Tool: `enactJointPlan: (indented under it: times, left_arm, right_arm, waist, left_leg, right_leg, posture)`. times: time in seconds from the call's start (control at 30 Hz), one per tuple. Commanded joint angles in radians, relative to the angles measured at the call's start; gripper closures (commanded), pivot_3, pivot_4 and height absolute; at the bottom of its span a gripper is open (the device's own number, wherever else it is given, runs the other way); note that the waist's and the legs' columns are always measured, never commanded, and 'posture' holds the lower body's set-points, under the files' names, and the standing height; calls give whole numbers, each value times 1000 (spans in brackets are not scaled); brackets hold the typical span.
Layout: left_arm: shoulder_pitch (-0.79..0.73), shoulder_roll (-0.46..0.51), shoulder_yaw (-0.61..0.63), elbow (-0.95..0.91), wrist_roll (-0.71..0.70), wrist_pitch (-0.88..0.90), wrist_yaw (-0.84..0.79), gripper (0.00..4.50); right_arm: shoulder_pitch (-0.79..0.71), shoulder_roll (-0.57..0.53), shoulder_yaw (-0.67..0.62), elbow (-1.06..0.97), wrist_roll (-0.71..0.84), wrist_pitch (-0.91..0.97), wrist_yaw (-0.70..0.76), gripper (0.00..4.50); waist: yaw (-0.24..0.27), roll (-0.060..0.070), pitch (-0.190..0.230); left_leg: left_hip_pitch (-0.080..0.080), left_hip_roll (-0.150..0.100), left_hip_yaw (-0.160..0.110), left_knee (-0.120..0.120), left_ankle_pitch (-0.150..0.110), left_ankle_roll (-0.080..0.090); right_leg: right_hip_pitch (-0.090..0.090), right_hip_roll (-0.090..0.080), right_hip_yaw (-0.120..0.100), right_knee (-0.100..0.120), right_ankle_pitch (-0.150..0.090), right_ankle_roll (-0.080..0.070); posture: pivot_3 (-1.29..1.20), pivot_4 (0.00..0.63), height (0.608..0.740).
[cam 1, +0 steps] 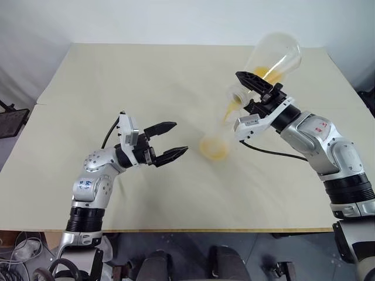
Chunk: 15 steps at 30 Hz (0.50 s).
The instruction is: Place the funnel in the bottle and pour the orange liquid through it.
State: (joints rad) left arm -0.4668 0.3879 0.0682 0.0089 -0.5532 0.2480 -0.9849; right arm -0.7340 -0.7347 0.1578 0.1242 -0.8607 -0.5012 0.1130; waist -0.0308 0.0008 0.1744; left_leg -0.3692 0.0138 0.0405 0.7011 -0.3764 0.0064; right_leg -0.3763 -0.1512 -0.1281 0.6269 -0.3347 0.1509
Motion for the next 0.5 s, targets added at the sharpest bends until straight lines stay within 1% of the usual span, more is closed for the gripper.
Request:
enactJointPlan:
  times: [0.03,0.5]
  left_arm:
    - [-9,-7,6,-44,-12,-20,1,0]
    - [-1,-10,8,-53,-13,-23,11,0]
  right_arm:
    - [-29,-24,-11,-18,1,-6,-33,2001]
    - [-32,-39,-3,-7,-19,-23,-54,2001]
  waist:
    - [0,0,0]
    - [0,0,0]
  left_leg:
    - [0,0,0,0,0,0]
    - [0,0,0,0,0,0]
  right_leg:
    - [0,0,0,0,0,0]
    - [0,0,0,0,0,0]
  posture:
    - [0,150,740]
    - [0,150,740]
